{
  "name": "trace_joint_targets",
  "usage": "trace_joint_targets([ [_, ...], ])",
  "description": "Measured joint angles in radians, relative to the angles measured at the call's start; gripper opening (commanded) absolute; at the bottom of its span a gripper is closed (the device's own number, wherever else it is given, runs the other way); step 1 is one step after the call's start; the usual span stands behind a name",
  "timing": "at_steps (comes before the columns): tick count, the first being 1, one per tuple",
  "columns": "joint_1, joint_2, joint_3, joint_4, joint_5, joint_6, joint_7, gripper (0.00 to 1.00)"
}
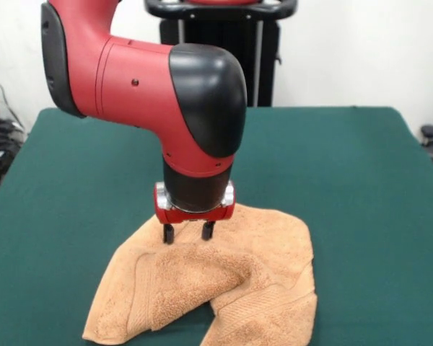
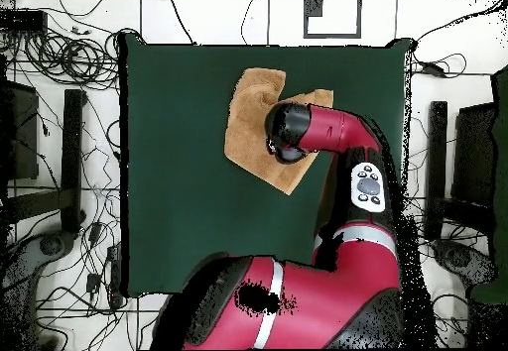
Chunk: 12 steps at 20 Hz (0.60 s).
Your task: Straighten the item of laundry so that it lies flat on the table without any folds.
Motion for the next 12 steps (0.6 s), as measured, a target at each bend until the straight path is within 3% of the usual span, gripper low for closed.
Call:
trace_joint_targets([
  [12, 0.001, 0.008, 0.0, -0.018, 0.0, 0.028, 0.0, 1.0],
])
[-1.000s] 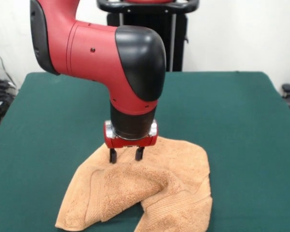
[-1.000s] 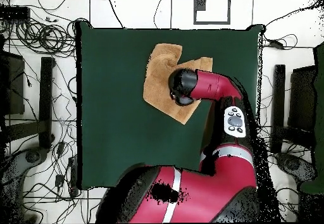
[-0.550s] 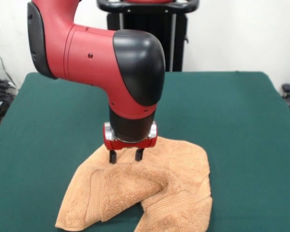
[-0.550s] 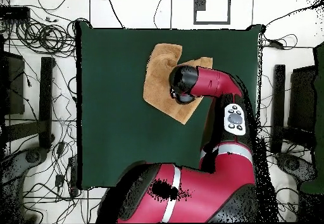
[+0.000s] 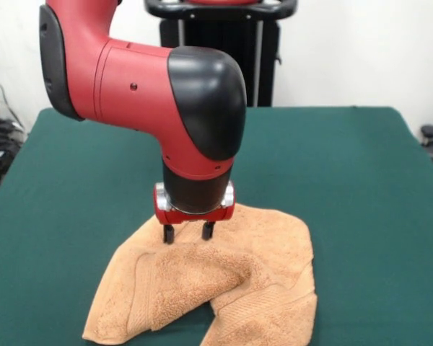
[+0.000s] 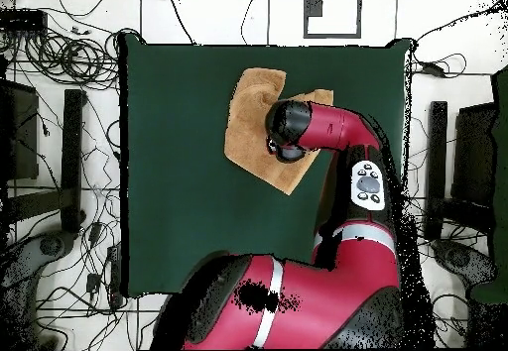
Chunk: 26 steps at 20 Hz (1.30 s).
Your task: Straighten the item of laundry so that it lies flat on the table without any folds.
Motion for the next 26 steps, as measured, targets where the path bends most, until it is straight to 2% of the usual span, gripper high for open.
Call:
trace_joint_targets([
  [5, 0.001, 0.0, 0.0, 0.0, 0.0, 0.0, 0.0, 1.0],
  [6, 0.001, 0.0, 0.0, 0.0, 0.001, 0.0, 0.0, 0.0],
  [26, 0.009, 0.002, 0.0, -0.002, -0.001, 0.0, 0.0, 0.0],
])
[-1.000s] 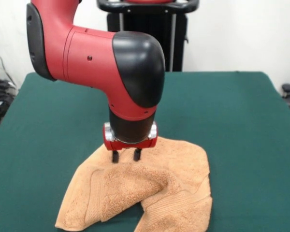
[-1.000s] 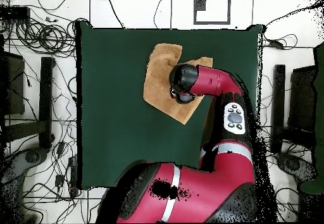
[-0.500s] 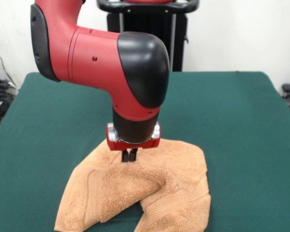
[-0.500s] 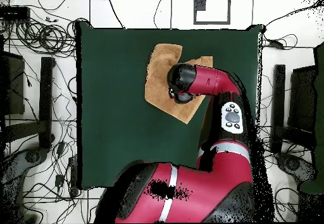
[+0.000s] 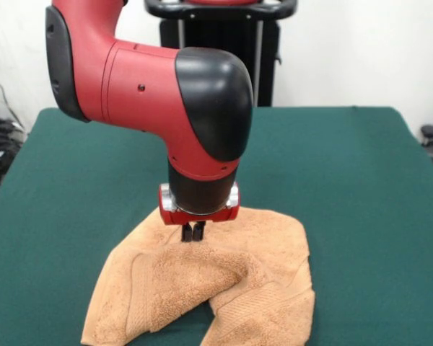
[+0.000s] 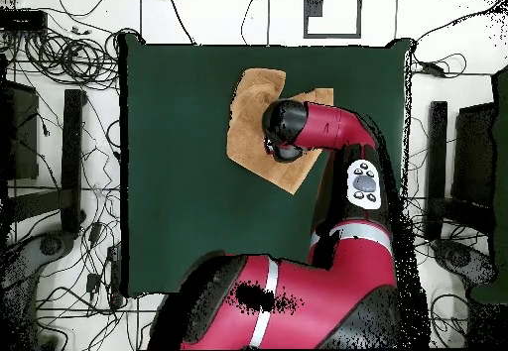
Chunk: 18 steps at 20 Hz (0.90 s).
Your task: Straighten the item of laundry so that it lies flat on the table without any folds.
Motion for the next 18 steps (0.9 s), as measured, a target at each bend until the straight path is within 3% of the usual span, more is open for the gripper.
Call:
trace_joint_targets([
  [18, -0.004, -0.008, 0.0, 0.016, 0.001, -0.001, 0.0, 0.0],
])
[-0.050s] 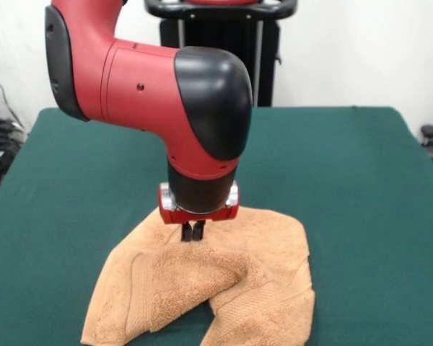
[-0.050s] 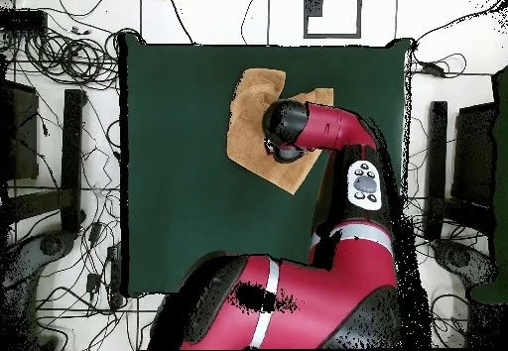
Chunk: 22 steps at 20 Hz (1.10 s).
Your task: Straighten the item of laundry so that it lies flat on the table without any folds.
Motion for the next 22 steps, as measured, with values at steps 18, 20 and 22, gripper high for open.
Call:
trace_joint_targets([
  [18, -0.033, -0.106, -0.001, 0.153, -0.007, 0.0, 0.0, 0.0],
  [20, -0.033, -0.118, -0.001, 0.167, -0.007, 0.0, 0.0, 0.0],
  [22, -0.033, -0.13, -0.001, 0.18, -0.007, 0.0, 0.0, 0.0],
])
